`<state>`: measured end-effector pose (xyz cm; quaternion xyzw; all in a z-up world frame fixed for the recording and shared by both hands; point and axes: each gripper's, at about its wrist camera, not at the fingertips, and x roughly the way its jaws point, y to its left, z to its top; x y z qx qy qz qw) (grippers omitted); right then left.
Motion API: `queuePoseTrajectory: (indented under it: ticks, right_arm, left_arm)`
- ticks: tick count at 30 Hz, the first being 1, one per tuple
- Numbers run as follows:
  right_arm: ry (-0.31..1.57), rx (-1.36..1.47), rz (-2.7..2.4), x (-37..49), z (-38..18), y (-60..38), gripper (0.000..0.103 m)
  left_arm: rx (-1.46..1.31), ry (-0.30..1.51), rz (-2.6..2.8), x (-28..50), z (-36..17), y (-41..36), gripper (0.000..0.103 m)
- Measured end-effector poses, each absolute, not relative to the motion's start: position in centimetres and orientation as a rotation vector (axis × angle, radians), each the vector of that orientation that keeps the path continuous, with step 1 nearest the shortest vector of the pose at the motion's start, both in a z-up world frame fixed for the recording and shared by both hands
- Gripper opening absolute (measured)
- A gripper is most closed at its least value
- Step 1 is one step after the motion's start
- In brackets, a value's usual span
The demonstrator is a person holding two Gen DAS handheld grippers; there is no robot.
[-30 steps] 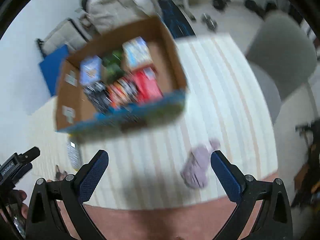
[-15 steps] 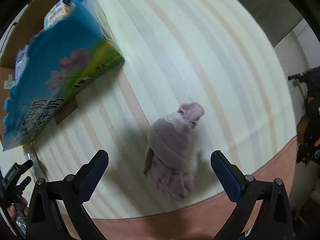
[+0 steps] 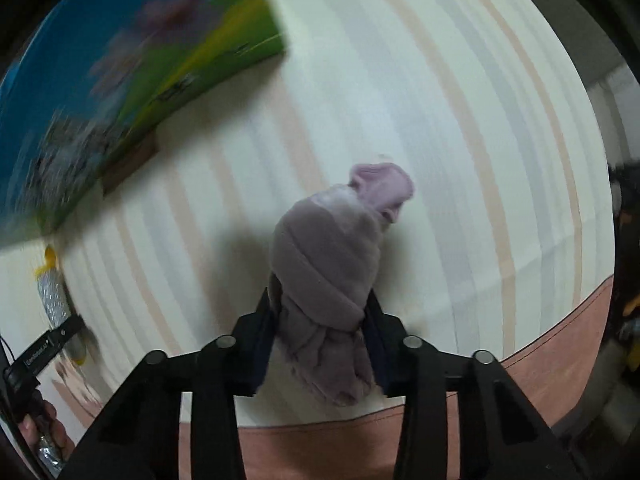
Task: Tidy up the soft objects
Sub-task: 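Grasp the lilac sock with the right gripper while the left grasps the silver sponge, then place the sock and sponge into the box and open both grippers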
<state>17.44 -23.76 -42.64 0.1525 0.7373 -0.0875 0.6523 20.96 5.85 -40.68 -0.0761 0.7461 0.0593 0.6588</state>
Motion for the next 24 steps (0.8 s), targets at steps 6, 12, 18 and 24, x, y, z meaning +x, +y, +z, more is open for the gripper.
queuePoseTrajectory:
  ticks: [6, 12, 18, 24]
  right_arm:
    - [1.676, 0.289, -0.086, 15.4, -41.9, -21.0, 0.036]
    - [1.616, 0.288, 0.053, 14.5, -36.7, -19.1, 0.035]
    - [1.485, 0.294, 0.163, 17.6, -27.9, -19.1, 0.035]
    - [1.376, 0.260, 0.172, 23.5, -21.8, -19.5, 0.035]
  left_arm:
    - [-0.222, 1.676, 0.085, 18.8, -38.5, 2.7, 0.044]
    - [-0.284, 1.568, -0.028, 18.7, -31.3, 0.1, 0.044]
    - [-0.314, 1.434, -0.144, 23.8, -22.6, -1.3, 0.044]
    - [-0.255, 1.348, -0.106, 30.4, -19.2, 1.6, 0.044]
